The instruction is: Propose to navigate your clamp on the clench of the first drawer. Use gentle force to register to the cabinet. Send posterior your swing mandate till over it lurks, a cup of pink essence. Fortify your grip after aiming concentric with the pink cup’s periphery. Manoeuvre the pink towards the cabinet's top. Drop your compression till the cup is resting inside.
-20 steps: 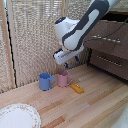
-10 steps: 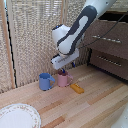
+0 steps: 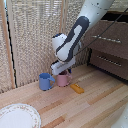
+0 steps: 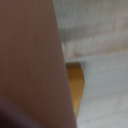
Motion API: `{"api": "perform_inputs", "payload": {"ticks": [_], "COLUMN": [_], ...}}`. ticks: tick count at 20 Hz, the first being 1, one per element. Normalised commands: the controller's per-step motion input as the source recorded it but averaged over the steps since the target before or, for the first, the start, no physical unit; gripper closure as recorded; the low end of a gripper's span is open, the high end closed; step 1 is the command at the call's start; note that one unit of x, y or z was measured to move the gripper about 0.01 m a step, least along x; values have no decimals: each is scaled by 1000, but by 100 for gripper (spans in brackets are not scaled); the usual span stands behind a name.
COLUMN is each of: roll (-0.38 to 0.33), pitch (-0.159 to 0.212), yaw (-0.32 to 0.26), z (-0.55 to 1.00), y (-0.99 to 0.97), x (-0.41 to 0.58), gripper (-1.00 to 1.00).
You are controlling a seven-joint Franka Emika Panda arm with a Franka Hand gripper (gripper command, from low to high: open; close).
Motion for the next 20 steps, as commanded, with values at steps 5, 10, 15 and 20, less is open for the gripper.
{"api": "perform_inputs", "payload": {"ticks": [5, 10, 15, 20], "roll": [27, 7, 0, 7], "pitch": [-36, 0, 0, -23], "yaw": [-239, -19, 0, -21], "z": [-207, -45, -29, 191], "y": [0, 0, 38, 134], "x": [-50, -70, 0, 17], "gripper": [100, 100, 100, 100]}}
